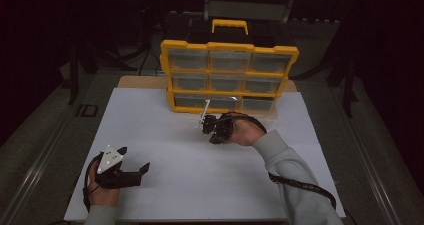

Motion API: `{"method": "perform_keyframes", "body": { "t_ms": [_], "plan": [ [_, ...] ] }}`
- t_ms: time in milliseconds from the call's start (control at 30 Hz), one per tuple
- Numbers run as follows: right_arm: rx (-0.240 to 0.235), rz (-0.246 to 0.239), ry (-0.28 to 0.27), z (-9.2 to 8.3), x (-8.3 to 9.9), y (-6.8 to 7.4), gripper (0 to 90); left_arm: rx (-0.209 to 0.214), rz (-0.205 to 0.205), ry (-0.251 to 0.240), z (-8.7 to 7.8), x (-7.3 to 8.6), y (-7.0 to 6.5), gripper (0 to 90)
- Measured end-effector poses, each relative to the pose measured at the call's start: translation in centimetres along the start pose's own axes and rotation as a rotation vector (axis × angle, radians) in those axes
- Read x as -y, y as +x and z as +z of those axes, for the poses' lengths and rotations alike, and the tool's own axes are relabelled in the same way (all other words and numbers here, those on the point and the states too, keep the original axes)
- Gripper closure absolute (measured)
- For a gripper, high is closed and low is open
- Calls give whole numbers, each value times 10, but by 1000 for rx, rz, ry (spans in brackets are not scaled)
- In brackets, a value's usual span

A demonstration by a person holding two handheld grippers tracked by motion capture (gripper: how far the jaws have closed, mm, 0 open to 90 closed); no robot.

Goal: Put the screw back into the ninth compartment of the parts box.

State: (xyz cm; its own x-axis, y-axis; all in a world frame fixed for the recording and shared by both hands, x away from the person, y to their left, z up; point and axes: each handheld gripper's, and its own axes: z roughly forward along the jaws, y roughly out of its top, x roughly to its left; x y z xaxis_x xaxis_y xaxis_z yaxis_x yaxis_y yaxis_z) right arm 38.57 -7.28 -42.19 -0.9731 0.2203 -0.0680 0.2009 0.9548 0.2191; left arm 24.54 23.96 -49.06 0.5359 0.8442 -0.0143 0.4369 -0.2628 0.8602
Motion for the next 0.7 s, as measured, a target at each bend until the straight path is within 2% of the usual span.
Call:
{"method": "perform_keyframes", "body": {
  "t_ms": [700],
  "plan": [
    [22,60,-10,-11,9,-21,878,0,-2,0,0,0,0,48]
  ]
}}
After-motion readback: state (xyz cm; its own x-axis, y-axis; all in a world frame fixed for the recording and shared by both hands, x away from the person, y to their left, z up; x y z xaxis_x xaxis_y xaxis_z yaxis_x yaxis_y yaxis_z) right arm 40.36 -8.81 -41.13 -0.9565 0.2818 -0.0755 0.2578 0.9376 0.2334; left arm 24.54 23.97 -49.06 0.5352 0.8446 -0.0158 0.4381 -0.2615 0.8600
